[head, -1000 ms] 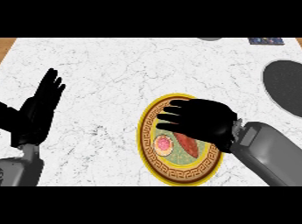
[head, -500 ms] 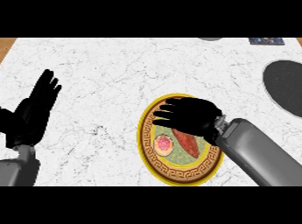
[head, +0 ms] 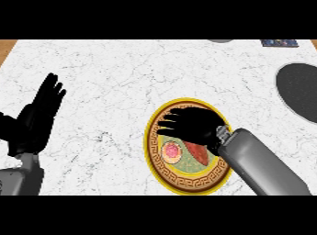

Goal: Pick the sweet potato from the plate and place it in the pan

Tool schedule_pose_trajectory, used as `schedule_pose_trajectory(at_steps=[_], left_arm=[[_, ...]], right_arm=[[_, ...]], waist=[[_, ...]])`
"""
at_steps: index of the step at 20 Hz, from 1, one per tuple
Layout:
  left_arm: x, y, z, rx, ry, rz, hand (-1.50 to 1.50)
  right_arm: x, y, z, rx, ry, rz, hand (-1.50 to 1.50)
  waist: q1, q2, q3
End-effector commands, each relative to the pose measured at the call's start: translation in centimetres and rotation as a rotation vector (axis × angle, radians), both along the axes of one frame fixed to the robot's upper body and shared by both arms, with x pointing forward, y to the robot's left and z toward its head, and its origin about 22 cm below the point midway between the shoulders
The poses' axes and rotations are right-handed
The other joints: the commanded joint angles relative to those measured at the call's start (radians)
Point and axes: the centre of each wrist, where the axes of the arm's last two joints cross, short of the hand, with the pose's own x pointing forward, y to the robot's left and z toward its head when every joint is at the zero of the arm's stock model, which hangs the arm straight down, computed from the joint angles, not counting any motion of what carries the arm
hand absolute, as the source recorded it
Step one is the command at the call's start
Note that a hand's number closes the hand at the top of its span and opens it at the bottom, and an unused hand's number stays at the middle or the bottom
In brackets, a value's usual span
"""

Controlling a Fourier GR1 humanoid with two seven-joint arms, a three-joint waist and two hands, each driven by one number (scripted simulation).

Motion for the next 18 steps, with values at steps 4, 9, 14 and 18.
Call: schedule_pose_trajectory(at_steps=[4, 9, 14, 18], left_arm=[[-0.5, -1.0, 2.3, 0.002, 0.006, 0.009, 0.0], [0.7, -0.3, 0.3, -0.012, 0.002, -0.011, 0.0], [0.9, 0.0, 0.0, 0.011, -0.01, 0.002, 0.0], [-0.6, -0.6, 1.7, -0.005, 0.013, 0.018, 0.0]], right_arm=[[-0.1, 0.2, -1.8, -0.001, 0.045, 0.004, -1.5], [-1.0, 0.9, -4.1, 0.025, 0.066, 0.125, 1.5], [0.5, 2.9, -5.5, 0.059, 0.048, 0.106, 1.5], [0.7, 0.8, -4.9, 0.085, 0.081, 0.107, 1.5]], waist=[[0.0, -0.001, 0.0], [-0.003, 0.001, 0.0], [0.001, 0.002, 0.0], [0.001, -0.001, 0.0]])
